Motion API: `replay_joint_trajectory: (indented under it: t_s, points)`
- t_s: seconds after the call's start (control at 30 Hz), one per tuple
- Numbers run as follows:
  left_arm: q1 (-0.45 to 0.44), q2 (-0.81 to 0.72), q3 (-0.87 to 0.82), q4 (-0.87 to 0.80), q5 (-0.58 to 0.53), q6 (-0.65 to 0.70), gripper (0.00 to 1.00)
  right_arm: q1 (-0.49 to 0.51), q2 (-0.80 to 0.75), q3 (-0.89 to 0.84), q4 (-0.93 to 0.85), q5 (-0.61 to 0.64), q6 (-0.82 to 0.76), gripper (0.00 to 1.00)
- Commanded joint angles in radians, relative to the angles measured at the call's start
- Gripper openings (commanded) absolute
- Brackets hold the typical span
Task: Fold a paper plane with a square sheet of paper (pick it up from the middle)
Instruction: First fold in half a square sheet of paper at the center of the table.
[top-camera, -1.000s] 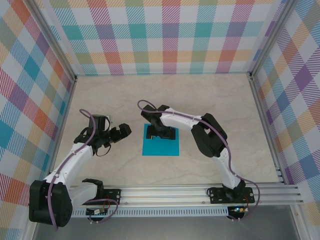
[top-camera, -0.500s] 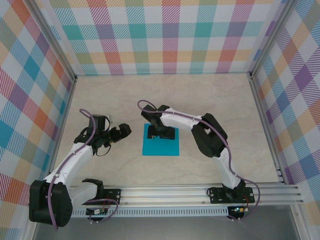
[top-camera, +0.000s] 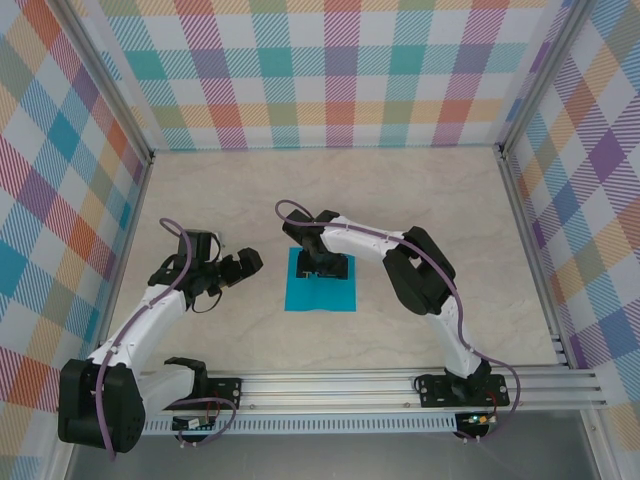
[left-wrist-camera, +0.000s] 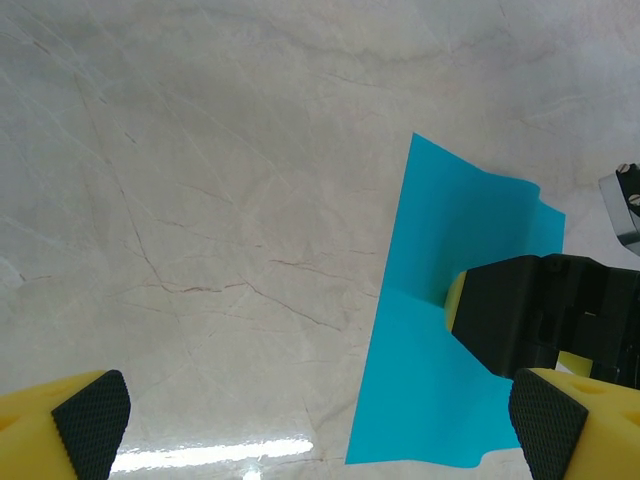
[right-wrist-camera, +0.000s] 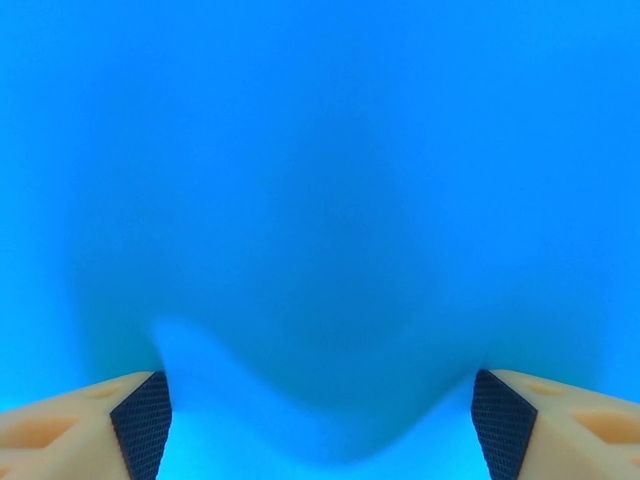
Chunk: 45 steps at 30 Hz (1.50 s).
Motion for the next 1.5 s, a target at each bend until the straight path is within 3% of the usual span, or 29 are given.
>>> replay_joint_trajectory:
  t_s: [0.0, 0.07, 0.6, 0.9, 1.03, 1.23, 1.37, 1.47]
  points:
    - [0.001, 0.005, 0.034, -0.013, 0.019, 0.013, 1.00, 0.008, 0.079, -0.038, -0.018, -0.039, -0.015, 0.80]
    - [0.001, 0.006, 0.037, -0.015, 0.020, 0.013, 1.00, 0.008, 0.068, -0.030, -0.022, -0.034, -0.020, 0.78]
    - [0.001, -0.012, 0.057, -0.048, 0.011, 0.007, 1.00, 0.006, -0.111, -0.065, 0.040, -0.051, -0.094, 0.34]
    - [0.000, -0.024, 0.062, -0.064, 0.015, -0.010, 1.00, -0.007, -0.252, -0.155, 0.126, -0.125, -0.103, 0.28]
    - [-0.001, -0.032, 0.063, -0.062, 0.033, -0.020, 1.00, -0.034, -0.335, -0.238, 0.259, -0.256, -0.096, 0.28]
    - [-0.003, -0.041, 0.077, -0.056, 0.074, -0.038, 1.00, -0.131, -0.470, -0.452, 0.642, -0.633, -0.002, 0.29]
    - [-0.006, -0.040, 0.084, -0.029, 0.112, -0.061, 1.00, -0.184, -0.483, -0.537, 0.782, -0.752, 0.033, 0.31]
    - [-0.017, -0.031, 0.081, -0.003, 0.141, -0.079, 1.00, -0.210, -0.466, -0.582, 0.801, -0.767, 0.028, 0.31]
